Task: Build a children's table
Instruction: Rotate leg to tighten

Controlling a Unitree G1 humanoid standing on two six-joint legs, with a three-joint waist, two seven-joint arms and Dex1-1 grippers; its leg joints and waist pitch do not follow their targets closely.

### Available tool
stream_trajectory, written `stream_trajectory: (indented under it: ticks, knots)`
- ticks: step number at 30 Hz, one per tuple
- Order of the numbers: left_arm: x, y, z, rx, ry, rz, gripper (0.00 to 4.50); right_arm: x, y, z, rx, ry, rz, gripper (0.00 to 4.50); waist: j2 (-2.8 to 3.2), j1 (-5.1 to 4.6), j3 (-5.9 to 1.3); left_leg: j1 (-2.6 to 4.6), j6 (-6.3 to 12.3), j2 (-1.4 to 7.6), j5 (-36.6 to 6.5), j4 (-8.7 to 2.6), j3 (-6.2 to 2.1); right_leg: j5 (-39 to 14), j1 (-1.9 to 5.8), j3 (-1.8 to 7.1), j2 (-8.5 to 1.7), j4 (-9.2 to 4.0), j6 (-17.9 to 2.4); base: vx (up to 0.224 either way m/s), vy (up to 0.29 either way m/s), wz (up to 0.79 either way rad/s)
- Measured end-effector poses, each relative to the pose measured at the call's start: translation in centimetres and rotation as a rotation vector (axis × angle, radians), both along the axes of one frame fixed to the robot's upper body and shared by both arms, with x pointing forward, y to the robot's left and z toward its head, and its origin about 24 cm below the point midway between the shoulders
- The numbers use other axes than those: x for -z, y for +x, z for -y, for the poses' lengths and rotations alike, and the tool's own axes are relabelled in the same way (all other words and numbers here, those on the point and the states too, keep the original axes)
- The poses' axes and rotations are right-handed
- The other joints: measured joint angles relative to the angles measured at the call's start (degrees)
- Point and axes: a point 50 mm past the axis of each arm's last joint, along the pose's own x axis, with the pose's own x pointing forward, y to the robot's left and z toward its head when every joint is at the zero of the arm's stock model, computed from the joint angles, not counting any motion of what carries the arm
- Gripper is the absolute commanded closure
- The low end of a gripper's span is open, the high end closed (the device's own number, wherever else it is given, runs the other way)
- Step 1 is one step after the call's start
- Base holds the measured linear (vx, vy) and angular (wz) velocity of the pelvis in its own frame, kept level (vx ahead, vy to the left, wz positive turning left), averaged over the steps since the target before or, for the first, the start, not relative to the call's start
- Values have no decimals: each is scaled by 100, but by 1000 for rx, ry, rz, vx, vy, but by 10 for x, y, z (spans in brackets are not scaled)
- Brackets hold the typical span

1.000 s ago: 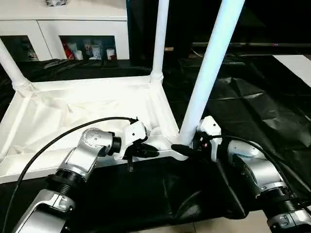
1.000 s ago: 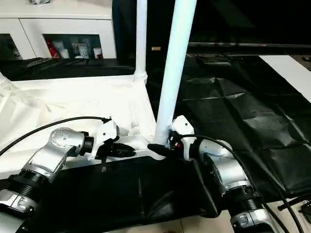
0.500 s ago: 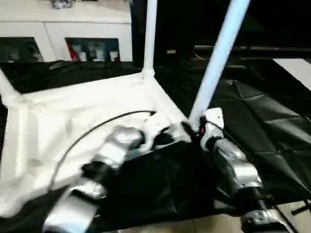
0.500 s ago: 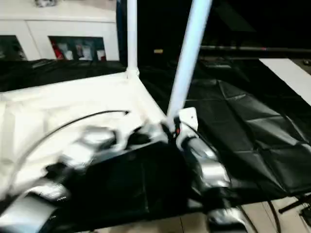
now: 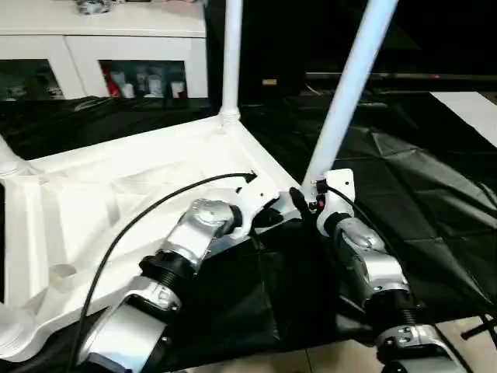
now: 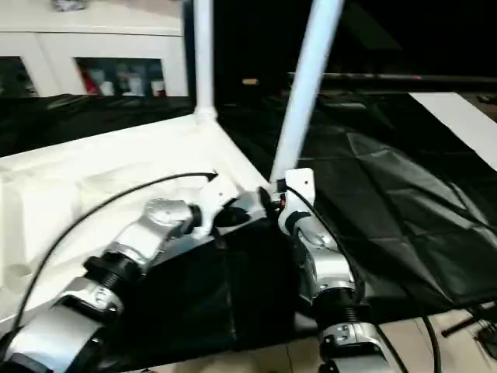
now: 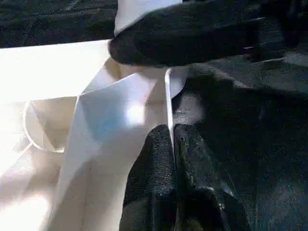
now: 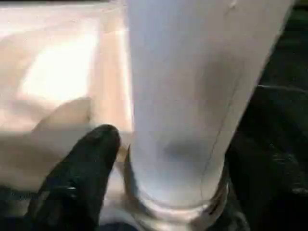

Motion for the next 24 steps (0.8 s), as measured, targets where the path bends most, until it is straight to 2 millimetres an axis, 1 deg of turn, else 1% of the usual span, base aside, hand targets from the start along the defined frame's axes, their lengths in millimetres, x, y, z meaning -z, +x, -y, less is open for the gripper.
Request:
stream_trajectory:
  ticks: [1, 3, 5, 9, 11, 13, 16, 20, 24]
  knots:
    - [0, -1, -3, 14, 0, 2, 450, -1, -2, 1, -47, -4, -1, 77, -4, -4, 1, 2, 0, 1, 0, -8, 0, 3, -1, -1, 2, 0, -2, 0, 0, 0]
    - [-2, -4, -16, 60, -1, 4, 450, -3, -11, 9, -175, -32, 4, 77, -6, 27, 2, 2, -1, 3, 0, -26, -1, 17, -6, -7, 2, 0, -5, 0, 0, 0]
    - [-3, -7, -27, 110, -7, -3, 450, -5, -17, 14, -281, -45, 3, 77, -9, 37, 3, 3, -1, 7, 0, -36, -1, 23, -9, -10, 6, 5, -8, 0, 0, 0]
    - [-6, -16, -42, 193, -21, -27, 450, -12, -22, 16, -407, -39, 8, 77, -8, 46, 3, 1, -1, 10, 1, -37, 3, 22, -23, -8, 7, 31, -24, 0, 0, 0]
    - [-7, -23, -49, 258, -26, -48, 450, -14, -25, 17, -481, -48, -3, 77, -8, 72, 4, 1, -2, 10, 0, -36, 6, -5, -27, -6, 6, 46, -23, 0, 0, 0]
    - [-8, -26, -52, 295, -26, -61, 450, -15, -27, 16, -535, -44, -12, 77, -12, 104, 6, 0, -1, 10, 0, -36, 9, -16, -30, -6, 5, 53, -27, 0, 0, 0]
    - [-9, -27, -56, 305, -25, -70, 450, -14, -29, 14, -572, -57, -22, 77, -24, 138, 13, 1, -1, 10, 0, -36, 11, -17, -31, -5, 5, 54, -27, 0, 0, 0]
    - [-9, -26, -57, 303, -22, -67, 450, -13, -30, 14, -593, -80, -29, 77, -55, 129, 32, 7, -3, 11, 0, -34, 12, -17, -31, -3, 5, 63, -27, 0, 0, 0]
    - [-10, -26, -57, 303, -20, -64, 450, -12, -32, 13, -618, -84, -40, 77, -63, 127, 37, 6, -4, 11, 0, -34, 12, -17, -31, -3, 5, 64, -27, 0, 0, 0]
